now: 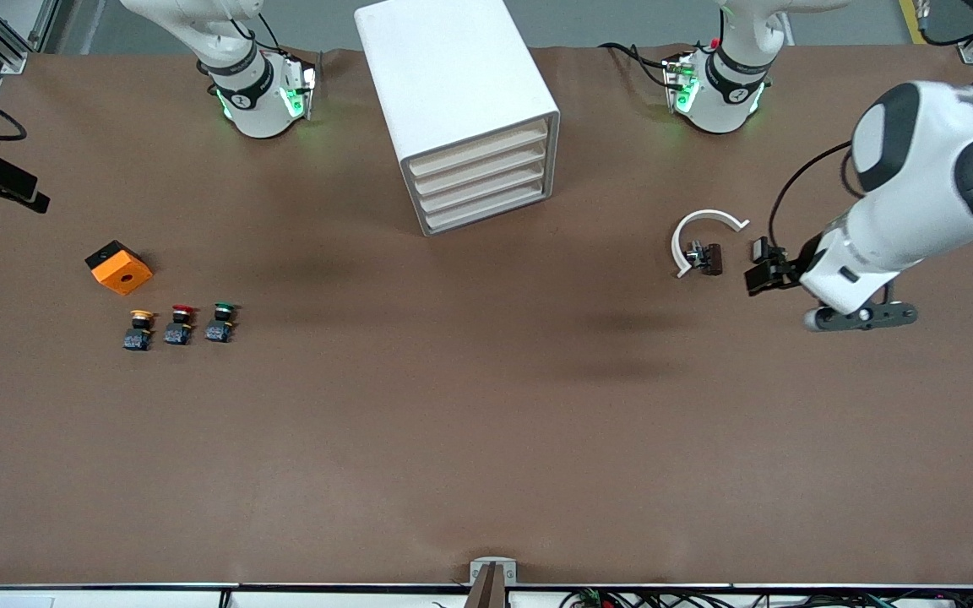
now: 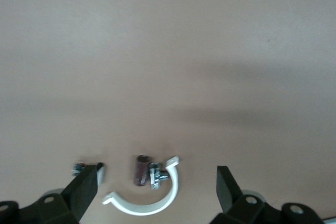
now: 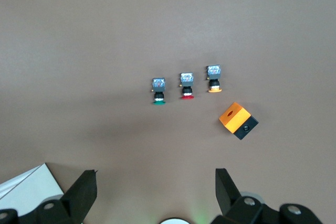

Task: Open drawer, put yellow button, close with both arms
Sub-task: 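Move the left gripper toward the cabinet while the right gripper reaches the buttons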

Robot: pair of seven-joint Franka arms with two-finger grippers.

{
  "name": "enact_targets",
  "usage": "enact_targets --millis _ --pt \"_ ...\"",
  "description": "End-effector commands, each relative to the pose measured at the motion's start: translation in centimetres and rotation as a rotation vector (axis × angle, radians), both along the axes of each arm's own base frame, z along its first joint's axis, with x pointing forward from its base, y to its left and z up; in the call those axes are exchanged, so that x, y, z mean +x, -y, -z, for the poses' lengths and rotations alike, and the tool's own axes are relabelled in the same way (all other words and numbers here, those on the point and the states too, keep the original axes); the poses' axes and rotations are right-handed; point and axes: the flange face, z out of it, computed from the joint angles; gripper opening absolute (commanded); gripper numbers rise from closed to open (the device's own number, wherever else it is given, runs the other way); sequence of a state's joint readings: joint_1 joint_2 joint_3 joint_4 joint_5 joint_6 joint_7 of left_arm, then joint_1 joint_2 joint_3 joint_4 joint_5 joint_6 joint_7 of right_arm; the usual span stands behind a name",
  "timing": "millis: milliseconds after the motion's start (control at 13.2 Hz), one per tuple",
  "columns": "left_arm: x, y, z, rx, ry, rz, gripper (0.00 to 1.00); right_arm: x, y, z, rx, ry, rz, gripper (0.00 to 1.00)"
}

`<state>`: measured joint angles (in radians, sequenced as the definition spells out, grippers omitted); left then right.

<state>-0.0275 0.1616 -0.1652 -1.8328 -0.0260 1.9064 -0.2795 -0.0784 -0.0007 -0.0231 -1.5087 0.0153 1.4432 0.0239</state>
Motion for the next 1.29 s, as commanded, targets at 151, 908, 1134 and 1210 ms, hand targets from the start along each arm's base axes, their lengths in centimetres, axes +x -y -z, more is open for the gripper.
enact_targets --millis 151,908,1134,1210 --pt "1.0 5.8 4.5 0.013 0.009 -0.160 1.00 2.1 3.1 2.4 0.005 -0.011 0.019 1.00" --pt "-1.5 18.2 8.6 0.079 -0.056 -0.623 1.00 6.3 11.6 13.5 0.018 -0.033 0.029 1.00" --pt "-2.5 20.5 9.9 0.099 -0.096 -0.788 1.00 6.6 11.8 16.8 -0.005 -0.028 0.020 1.00" --pt "-2.9 21.5 10.0 0.081 -0.141 -0.851 1.00 6.6 11.8 18.1 -0.010 -0.018 0.019 1.00"
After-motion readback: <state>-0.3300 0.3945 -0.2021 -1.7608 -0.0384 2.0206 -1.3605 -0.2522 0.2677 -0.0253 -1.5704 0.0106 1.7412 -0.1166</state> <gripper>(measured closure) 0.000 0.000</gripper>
